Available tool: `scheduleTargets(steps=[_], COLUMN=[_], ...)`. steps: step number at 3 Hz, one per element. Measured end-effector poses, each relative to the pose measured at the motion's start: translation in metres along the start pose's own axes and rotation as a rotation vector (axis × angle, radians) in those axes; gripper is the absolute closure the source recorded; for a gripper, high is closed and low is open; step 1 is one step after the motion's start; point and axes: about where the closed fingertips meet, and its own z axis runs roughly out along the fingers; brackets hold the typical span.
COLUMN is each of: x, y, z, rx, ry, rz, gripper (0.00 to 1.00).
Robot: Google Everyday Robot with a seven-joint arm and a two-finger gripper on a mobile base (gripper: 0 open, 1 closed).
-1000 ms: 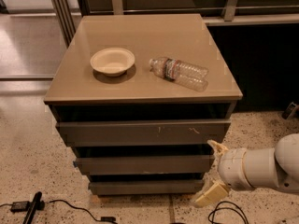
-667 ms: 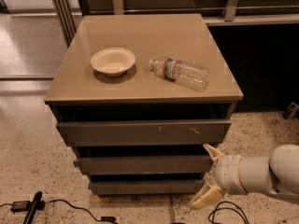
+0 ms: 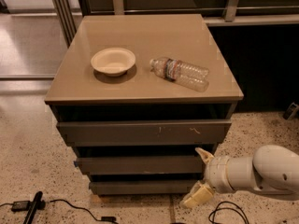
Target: Open middle drawer
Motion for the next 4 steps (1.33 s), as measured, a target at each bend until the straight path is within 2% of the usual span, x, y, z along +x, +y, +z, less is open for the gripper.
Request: scheduleTargets(steps=[1,2,3,4], x=[0.015,0.029,0.041,0.047], y=[-0.004,-0.012,-0.017,-0.023], z=[0.045,0.081,0.109,0.132], rx=[-0.018,-0.013,0.027,0.089], ry=[-0.005,-0.042,-0.105,-0.139], rz=[0.014,-0.004,-0.073,-0.117], gripper=[0.00,0.00,0.00,0.00])
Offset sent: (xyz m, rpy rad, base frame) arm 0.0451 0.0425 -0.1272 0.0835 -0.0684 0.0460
